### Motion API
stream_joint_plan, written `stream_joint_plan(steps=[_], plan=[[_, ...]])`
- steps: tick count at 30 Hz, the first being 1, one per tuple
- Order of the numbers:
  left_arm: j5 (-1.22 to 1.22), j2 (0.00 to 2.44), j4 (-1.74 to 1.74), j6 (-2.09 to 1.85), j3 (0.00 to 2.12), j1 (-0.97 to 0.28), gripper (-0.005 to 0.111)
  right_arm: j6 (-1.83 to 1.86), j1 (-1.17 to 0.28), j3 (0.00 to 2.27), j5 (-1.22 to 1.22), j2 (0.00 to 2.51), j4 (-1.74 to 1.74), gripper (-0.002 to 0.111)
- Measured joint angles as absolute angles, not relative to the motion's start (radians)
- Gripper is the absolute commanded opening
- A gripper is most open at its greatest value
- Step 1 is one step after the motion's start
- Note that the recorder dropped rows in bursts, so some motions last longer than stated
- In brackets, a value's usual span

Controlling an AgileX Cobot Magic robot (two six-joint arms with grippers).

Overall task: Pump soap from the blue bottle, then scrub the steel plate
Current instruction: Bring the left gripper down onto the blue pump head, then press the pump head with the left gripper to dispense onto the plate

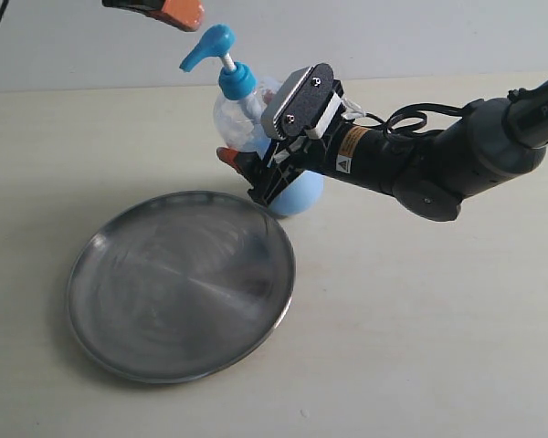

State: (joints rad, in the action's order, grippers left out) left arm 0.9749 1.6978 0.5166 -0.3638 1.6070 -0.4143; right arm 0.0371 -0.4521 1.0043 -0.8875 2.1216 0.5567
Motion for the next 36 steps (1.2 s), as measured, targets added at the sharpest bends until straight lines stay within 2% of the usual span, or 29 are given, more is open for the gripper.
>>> stream_joint_plan(steps=[5, 36], plan=[[0.984, 1.717, 0.493, -0.354, 1.639, -0.448, 0.0, 0.037, -0.452, 1.004, -0.888, 2.122, 0.557, 0.0], [0.915, 1.77, 0.453, -0.332, 1.65, -0.45, 0.0, 0.039, -0.452, 1.004, -0.885, 2.122, 0.553, 0.0]])
